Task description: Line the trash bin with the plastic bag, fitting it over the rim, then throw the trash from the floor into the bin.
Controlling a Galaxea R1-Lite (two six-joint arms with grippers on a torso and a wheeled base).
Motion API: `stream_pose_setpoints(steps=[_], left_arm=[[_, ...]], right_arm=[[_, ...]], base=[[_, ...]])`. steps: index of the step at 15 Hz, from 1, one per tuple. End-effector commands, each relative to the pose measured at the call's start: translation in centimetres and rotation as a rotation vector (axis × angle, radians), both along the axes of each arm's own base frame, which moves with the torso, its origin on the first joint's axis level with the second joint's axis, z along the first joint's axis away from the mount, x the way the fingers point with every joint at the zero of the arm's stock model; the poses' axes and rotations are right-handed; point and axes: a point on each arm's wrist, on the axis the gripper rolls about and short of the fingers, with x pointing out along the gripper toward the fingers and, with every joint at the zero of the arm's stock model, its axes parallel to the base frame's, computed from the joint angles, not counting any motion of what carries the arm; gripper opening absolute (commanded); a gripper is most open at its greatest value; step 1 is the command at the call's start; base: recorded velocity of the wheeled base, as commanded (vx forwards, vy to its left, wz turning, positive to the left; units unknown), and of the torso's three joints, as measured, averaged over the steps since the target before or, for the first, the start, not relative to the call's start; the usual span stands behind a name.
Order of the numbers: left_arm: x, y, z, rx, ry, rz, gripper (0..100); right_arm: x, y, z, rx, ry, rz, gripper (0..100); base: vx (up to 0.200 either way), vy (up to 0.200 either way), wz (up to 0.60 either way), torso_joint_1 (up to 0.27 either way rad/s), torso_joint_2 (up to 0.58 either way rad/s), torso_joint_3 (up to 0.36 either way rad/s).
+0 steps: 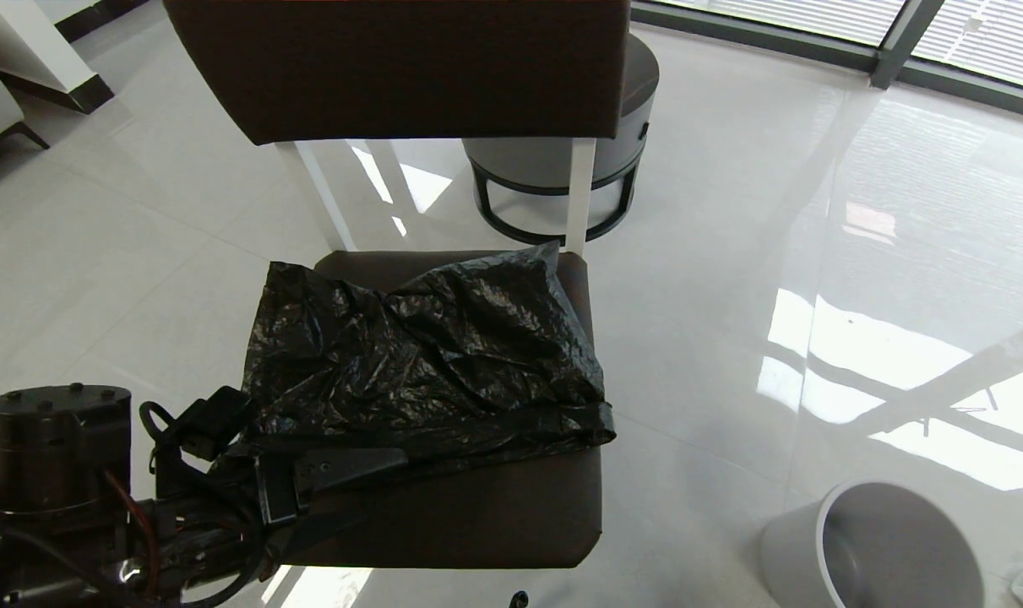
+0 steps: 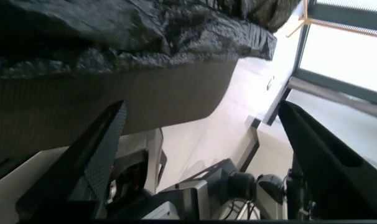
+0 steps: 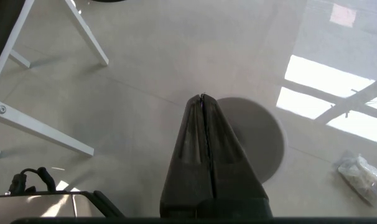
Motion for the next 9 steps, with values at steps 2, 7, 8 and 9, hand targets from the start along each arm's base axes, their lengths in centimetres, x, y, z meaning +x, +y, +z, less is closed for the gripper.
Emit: stream_pose_setpoints(steps=[2,7,8,9], left_arm=[[0.26,0.05,-0.52,-0.013,0.027,0.016,100],[0.73,0.09,-0.79,-0.032,0.005,0.029,100],[0.84,0.06,-0.87,-0.044,0.001,0.034,100],[1.03,0.05,-1.06,-0.051,0.000,0.040,100]], right_arm=[[0.02,0.02,0.01,-0.001,0.002,0.007,0],[0.02,0.02,-0.01,-0.001,0.004,0.007,0],[0.01,0.02,-0.01,-0.001,0.002,0.007,0],[0.02,0.02,0.01,-0.001,0.002,0.007,0]], base=[[0.000,0.000,0.00,0.000,0.00,0.000],[0.000,0.000,0.00,0.000,0.00,0.000],[0.000,0.000,0.00,0.000,0.00,0.000],[0.000,0.000,0.00,0.000,0.00,0.000]])
